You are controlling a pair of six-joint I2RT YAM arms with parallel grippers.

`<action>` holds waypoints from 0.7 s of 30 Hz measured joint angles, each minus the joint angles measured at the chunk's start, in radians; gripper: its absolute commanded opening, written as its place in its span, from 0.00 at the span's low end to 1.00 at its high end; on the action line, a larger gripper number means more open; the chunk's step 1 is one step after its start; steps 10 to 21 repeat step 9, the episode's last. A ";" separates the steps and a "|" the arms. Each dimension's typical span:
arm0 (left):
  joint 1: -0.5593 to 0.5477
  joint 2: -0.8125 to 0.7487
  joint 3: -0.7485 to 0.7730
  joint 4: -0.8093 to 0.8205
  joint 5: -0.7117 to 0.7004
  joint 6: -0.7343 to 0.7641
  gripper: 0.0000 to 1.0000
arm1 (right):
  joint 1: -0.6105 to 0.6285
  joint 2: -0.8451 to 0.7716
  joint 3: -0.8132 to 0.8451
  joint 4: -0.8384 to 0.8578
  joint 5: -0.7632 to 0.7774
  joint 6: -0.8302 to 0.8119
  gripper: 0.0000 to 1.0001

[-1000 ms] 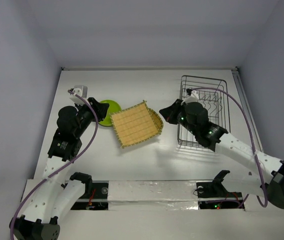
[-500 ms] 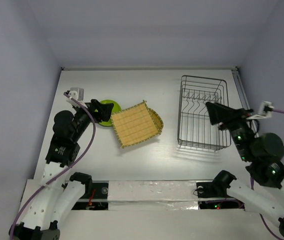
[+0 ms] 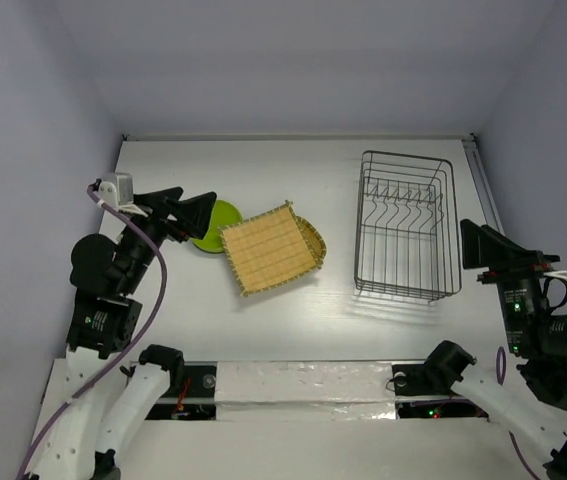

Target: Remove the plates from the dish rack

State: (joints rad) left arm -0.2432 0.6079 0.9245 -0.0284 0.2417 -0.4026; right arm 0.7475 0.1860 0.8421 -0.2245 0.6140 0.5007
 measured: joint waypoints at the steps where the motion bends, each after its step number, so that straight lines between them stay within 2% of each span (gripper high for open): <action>1: 0.000 -0.008 0.006 -0.007 -0.003 -0.002 0.81 | 0.000 -0.002 -0.007 -0.001 -0.001 0.000 0.99; 9: 0.000 -0.090 -0.033 -0.009 -0.017 -0.043 0.82 | 0.000 -0.042 -0.009 -0.049 -0.048 -0.004 0.97; 21: 0.000 -0.090 -0.033 -0.009 -0.017 -0.043 0.82 | 0.000 -0.042 -0.009 -0.049 -0.048 -0.004 0.97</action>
